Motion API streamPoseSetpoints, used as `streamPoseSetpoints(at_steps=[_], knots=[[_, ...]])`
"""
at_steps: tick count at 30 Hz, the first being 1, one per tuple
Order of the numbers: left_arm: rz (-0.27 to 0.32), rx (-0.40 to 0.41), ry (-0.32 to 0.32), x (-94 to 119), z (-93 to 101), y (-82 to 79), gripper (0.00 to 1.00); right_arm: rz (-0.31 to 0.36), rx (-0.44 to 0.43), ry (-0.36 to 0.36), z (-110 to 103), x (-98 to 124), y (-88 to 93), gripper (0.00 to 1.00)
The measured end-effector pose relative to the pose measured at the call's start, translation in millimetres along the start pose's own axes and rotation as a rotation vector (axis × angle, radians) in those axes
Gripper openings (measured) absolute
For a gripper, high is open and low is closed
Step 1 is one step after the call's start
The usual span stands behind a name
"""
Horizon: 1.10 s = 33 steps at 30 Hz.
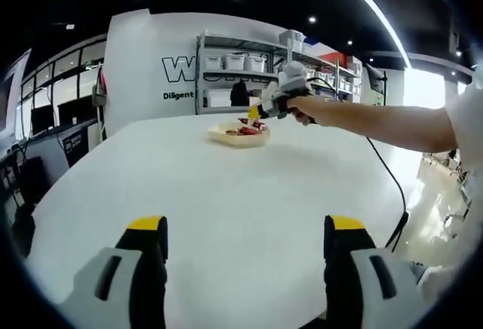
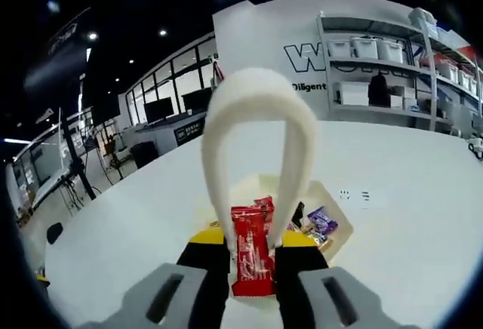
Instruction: Place the target food into the container with the food tongs after gripping and lifting it, then release it inside without dropping or visibly crushing the food.
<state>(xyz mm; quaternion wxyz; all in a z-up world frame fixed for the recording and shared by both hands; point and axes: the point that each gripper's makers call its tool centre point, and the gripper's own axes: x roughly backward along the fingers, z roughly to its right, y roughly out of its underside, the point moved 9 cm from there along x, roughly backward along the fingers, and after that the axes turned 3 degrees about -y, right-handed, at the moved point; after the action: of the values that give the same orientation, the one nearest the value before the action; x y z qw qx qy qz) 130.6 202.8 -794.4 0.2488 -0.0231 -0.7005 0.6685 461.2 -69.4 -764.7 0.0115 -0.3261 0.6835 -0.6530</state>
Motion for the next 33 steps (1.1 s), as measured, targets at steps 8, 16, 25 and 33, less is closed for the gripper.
streamPoseSetpoints(at_steps=[8, 16, 25, 33], knots=[[-0.01, 0.0, -0.002, -2.9, 2.7, 0.9, 0.83, -0.02, 0.034, 0.001, 0.3, -10.3, 8.0, 0.15], [-0.021, 0.001, -0.006, -5.2, -2.4, 2.0, 0.83, -0.031, 0.042, 0.006, 4.8, -19.9, 10.2, 0.16], [-0.012, 0.011, -0.016, -7.5, -9.7, 0.7, 0.83, -0.035, 0.069, 0.02, 7.2, -30.2, 10.0, 0.16], [-0.012, 0.037, -0.018, -10.5, -12.2, 4.5, 0.83, -0.03, 0.079, 0.023, 8.1, -36.1, 9.4, 0.16]])
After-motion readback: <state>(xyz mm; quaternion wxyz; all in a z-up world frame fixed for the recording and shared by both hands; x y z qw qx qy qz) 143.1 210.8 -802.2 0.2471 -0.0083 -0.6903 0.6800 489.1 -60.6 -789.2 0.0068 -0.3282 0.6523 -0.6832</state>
